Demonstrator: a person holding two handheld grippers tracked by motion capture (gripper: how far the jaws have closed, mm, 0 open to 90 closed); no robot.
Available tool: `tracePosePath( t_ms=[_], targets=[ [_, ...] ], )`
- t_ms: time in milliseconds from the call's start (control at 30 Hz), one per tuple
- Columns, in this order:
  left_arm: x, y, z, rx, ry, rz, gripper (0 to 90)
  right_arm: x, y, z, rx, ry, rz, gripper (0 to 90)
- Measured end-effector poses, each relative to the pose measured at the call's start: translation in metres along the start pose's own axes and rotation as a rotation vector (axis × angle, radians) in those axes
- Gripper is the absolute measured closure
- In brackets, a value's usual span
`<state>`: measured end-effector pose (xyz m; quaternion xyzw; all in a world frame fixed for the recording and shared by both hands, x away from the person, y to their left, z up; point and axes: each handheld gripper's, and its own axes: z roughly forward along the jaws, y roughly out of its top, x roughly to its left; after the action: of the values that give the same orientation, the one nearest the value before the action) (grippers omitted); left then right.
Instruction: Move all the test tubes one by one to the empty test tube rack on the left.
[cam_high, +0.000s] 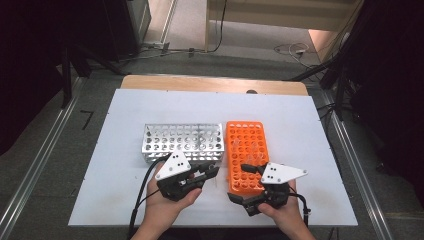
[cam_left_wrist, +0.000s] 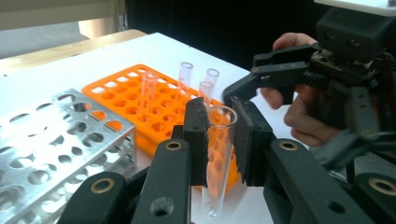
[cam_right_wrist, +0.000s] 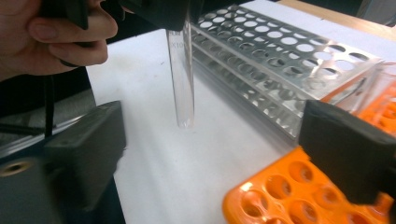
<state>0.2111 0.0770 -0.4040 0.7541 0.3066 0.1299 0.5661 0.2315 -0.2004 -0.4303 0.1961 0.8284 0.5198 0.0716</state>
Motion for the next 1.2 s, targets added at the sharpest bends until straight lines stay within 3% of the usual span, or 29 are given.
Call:
tracePosePath(
  t_ms=[67,500,833,1200],
  targets=[
    [0.003,0.004,0.001,0.006,0.007,0.006,75.7,-0.004,-0.001,-0.006,-0.009,-0.004,0.0,0.0],
    [0.033,0.024,0.008,-0.019,0.038,-0.025,75.7,-0.03,-0.014,-0.041,-0.07,-0.1,0.058,0.0],
    [0.059,0.033,0.018,-0.02,0.081,-0.041,75.7,-0.045,-0.022,-0.058,-0.092,-0.173,0.086,0.0],
    [0.087,0.049,0.033,-0.045,0.119,-0.057,75.7,-0.055,-0.027,-0.068,-0.102,-0.19,0.114,0.0]
  ],
)
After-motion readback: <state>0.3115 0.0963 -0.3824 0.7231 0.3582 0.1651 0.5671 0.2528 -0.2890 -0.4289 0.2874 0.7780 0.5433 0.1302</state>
